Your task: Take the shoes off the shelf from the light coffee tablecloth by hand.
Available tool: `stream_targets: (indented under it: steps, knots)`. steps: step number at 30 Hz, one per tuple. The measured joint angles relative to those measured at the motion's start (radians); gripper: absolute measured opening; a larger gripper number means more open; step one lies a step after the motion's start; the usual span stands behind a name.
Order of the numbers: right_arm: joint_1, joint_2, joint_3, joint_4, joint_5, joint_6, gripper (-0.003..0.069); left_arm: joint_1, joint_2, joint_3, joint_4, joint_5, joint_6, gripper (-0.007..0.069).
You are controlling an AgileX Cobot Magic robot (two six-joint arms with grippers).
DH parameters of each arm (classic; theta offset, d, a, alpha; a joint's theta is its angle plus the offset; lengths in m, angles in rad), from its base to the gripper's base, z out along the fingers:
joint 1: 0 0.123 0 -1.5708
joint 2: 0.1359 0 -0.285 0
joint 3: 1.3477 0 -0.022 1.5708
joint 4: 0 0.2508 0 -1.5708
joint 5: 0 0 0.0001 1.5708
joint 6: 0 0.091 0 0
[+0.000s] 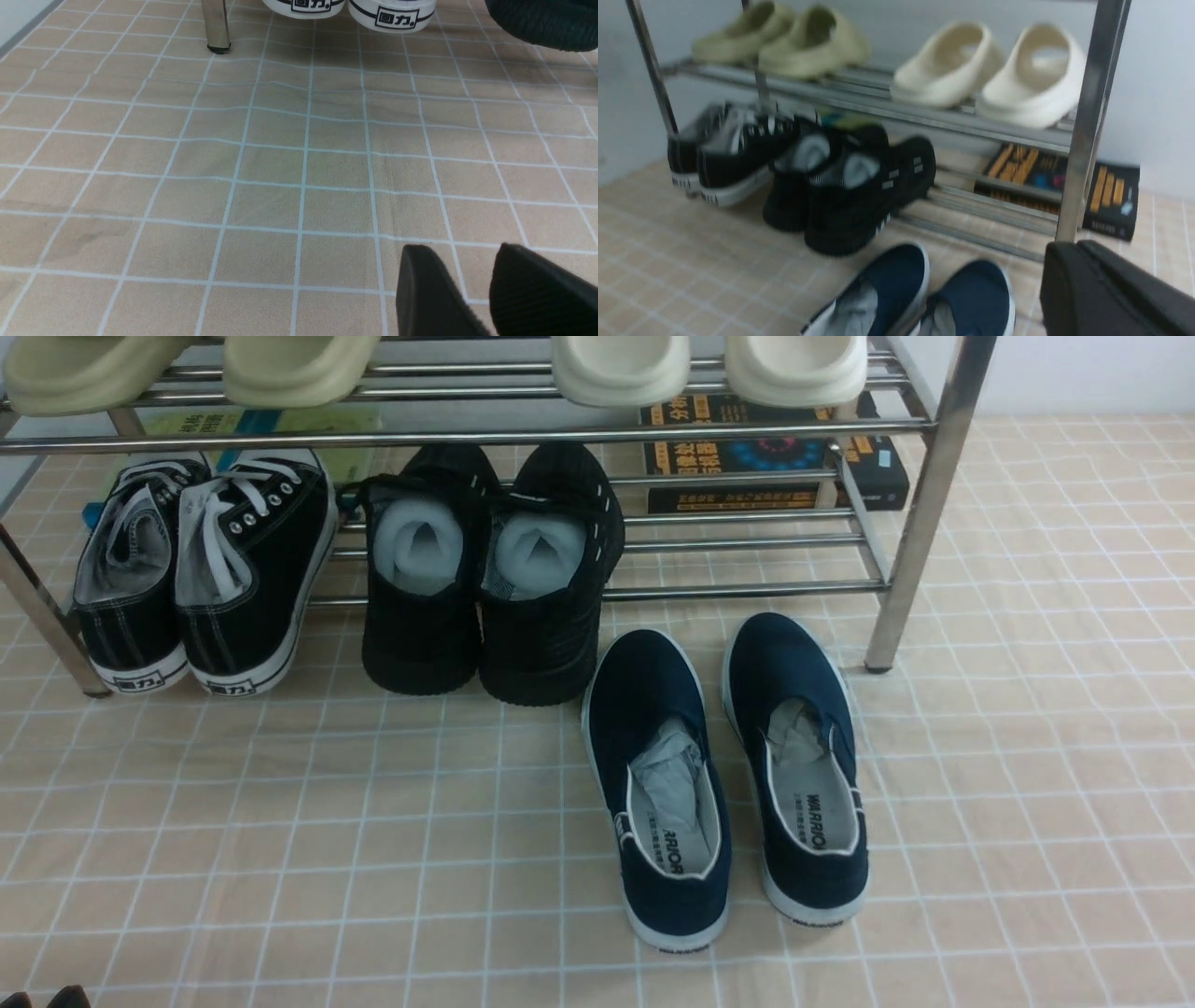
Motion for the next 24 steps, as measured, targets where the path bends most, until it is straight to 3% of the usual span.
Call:
stream_targets:
  steps: [5, 24]
  knots:
    - [0.0, -0.096, 0.115, 0.017, -0.092, 0.0, -0.0006, 0.0, 0.0, 0.0, 0.0, 0.0, 0.0, 0.0239]
    - [0.0, -0.088, 0.121, 0.025, -0.102, 0.002, 0.0005, 0.0, 0.0, 0.0, 0.0, 0.0, 0.0, 0.0239]
